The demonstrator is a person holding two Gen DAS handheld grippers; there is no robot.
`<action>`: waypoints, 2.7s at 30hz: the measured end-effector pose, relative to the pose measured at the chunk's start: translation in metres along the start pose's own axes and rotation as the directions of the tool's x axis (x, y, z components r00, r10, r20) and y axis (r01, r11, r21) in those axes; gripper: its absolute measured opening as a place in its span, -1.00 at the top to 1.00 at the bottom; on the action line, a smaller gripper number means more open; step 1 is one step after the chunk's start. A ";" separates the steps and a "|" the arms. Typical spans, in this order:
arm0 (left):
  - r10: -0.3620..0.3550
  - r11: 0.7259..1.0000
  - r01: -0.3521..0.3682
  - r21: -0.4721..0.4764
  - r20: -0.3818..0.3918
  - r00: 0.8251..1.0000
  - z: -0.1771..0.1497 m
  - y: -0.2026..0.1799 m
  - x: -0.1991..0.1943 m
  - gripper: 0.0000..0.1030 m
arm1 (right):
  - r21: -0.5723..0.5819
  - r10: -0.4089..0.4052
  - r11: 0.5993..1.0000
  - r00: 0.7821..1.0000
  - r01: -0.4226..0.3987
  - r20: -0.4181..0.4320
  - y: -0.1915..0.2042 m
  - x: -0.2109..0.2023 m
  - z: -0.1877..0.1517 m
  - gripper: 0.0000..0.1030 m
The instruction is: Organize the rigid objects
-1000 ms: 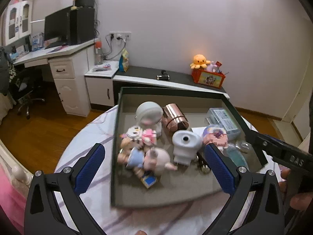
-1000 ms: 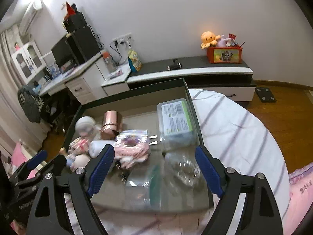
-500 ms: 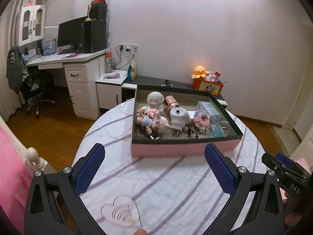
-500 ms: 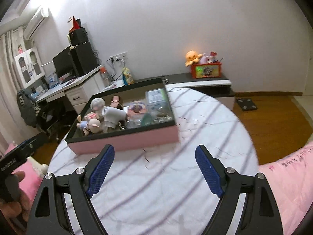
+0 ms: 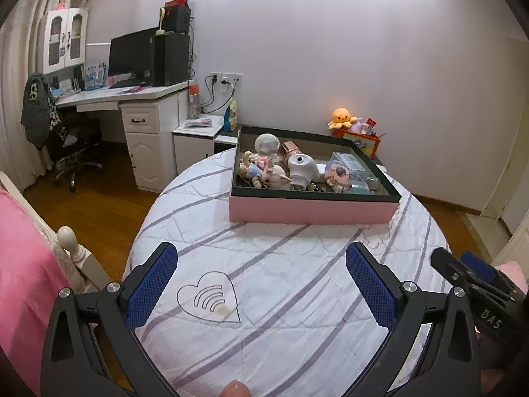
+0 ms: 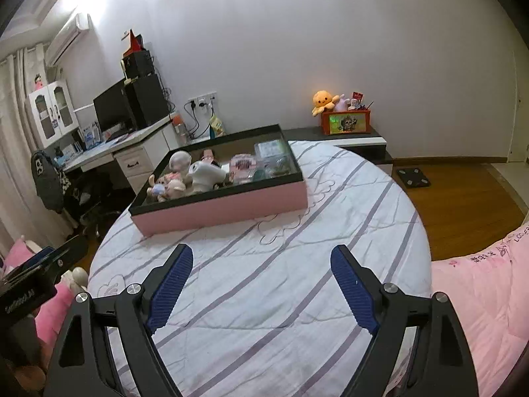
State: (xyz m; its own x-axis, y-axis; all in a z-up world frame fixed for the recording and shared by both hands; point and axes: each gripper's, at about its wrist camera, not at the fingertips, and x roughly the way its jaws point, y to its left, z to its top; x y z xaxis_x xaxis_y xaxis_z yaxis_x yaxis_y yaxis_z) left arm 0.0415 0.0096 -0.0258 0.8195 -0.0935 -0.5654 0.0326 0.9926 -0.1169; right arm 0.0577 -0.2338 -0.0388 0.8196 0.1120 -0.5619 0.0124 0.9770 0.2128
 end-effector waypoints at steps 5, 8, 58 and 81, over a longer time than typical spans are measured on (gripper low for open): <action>0.002 1.000 -0.002 0.006 0.001 1.000 -0.006 -0.002 -0.006 -1.00 | -0.013 0.040 0.999 0.999 -0.040 -0.016 0.008 0.000 -0.004 -0.69; 0.008 1.000 -0.008 0.012 0.003 1.000 -0.008 -0.005 -0.007 -1.00 | -0.019 0.048 0.999 0.999 -0.048 -0.012 0.010 -0.002 -0.005 -0.69; -0.005 0.998 0.006 0.057 -0.007 1.000 -0.013 -0.032 -0.013 -1.00 | -0.006 0.055 0.998 0.998 -0.054 0.012 0.005 -0.013 -0.002 -0.69; -0.037 0.999 0.037 0.010 0.028 0.999 0.003 -0.015 -0.022 -1.00 | 0.000 0.044 0.999 0.998 -0.044 0.037 -0.002 -0.022 0.001 -0.69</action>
State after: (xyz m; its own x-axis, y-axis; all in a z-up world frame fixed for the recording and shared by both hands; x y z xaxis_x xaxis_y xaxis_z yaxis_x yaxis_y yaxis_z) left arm 0.0245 -0.0032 -0.0096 0.8333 -0.1280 -0.5378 0.0683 0.9892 -0.1297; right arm 0.0405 -0.2387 -0.0258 0.8400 0.1477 -0.5221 -0.0231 0.9711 0.2375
